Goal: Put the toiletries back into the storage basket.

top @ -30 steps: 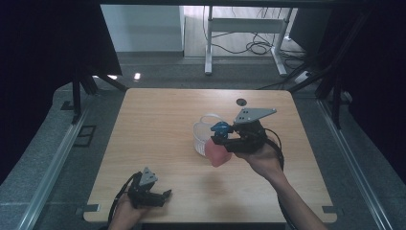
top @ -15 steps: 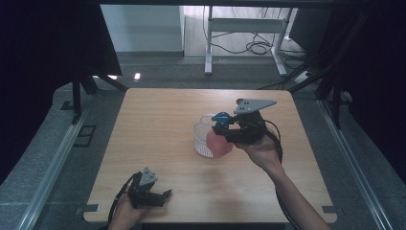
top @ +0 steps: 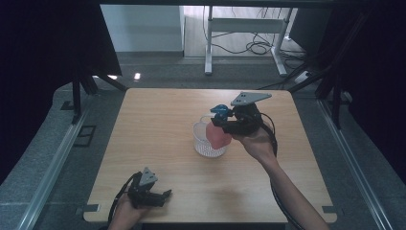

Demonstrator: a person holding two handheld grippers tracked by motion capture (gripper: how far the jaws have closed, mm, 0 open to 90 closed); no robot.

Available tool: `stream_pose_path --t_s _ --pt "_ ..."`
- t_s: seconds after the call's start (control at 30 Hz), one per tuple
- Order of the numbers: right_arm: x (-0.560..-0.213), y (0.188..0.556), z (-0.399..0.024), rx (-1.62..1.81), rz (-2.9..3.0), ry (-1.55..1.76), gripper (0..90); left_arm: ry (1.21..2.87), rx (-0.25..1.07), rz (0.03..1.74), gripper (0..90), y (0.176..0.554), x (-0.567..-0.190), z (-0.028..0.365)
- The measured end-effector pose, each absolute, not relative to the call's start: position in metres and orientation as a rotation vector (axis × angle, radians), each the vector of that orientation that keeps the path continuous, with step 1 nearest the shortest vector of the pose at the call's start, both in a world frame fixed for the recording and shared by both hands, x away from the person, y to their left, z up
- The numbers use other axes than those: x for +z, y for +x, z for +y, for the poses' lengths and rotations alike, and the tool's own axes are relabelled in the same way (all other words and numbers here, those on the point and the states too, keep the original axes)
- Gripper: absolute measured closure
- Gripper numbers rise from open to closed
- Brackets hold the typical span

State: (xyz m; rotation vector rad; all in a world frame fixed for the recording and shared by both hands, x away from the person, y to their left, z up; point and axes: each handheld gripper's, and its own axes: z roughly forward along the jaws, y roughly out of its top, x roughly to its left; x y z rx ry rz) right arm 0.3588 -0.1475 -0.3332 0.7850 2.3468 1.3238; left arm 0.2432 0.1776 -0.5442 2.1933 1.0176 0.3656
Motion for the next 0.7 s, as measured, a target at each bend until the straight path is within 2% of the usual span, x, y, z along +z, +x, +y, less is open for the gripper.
stream_pose_path --t_s 0.7 --pt "-0.350 0.386 -0.142 1.301 2.315 0.832 52.6 2.193 0.367 1.017 10.4 0.243 -0.544 0.178"
